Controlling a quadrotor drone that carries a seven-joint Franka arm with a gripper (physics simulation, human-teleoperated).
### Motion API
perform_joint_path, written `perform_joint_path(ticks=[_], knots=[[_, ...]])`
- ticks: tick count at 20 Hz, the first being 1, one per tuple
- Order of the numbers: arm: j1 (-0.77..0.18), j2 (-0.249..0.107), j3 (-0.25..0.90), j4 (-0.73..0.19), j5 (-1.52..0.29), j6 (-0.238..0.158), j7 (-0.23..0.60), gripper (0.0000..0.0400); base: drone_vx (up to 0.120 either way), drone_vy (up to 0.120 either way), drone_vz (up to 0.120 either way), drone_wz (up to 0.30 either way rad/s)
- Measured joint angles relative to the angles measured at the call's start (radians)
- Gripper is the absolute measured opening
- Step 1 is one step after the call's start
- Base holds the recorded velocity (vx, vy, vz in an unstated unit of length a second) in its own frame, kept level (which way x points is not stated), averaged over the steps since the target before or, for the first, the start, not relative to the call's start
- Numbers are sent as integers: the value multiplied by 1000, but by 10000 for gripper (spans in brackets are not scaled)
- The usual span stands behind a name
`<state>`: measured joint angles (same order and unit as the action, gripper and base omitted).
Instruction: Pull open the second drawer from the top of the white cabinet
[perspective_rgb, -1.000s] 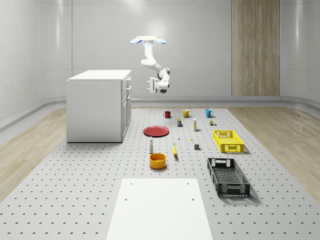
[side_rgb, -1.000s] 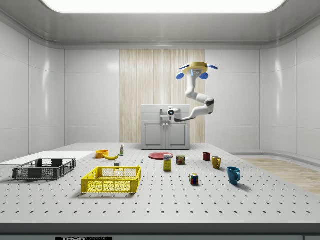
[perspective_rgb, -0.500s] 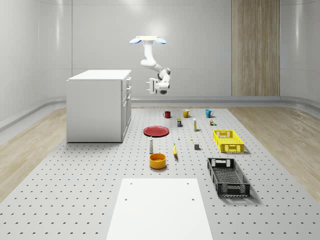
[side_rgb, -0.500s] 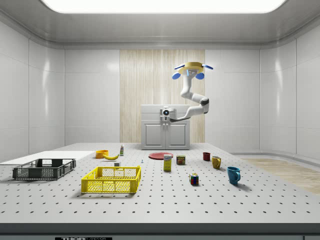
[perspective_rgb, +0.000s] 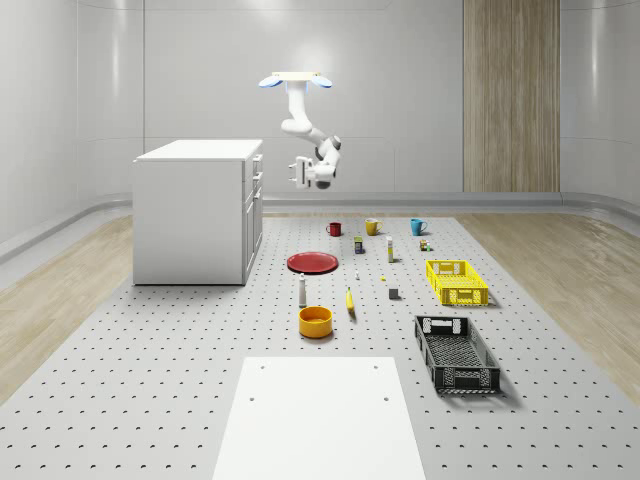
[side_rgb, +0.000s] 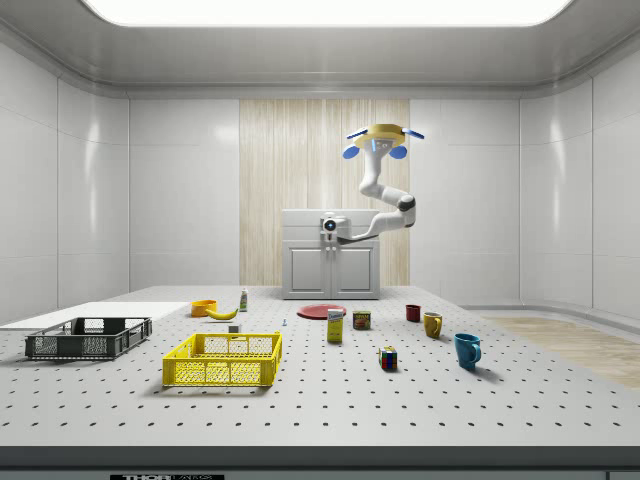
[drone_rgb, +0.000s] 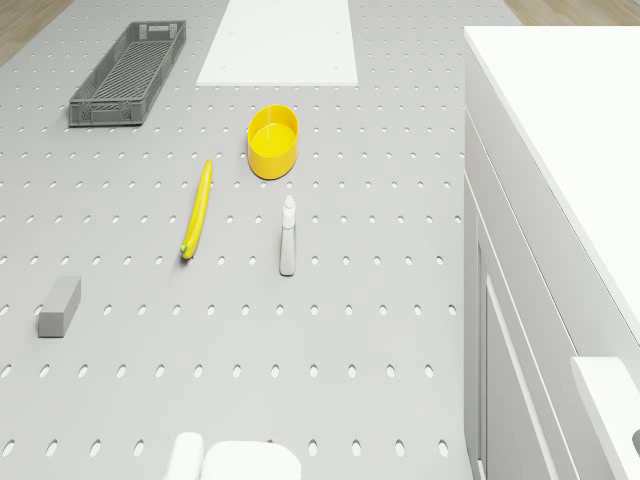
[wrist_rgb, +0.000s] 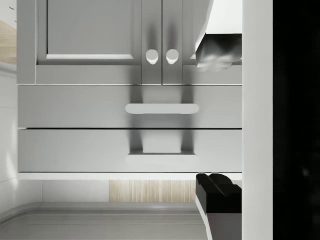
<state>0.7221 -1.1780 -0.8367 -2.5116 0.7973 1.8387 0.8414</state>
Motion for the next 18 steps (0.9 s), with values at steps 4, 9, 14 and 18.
perform_joint_path(ticks=[4,9,14,18], knots=[[11,4,35,-28,32,45,-10,300,0,0,0,0],[29,14,83,-59,82,104,-26,300,0,0,0,0],[50,29,130,-82,134,159,-45,300,0,0,0,0],[63,43,162,-69,162,178,-37,300,0,0,0,0]])
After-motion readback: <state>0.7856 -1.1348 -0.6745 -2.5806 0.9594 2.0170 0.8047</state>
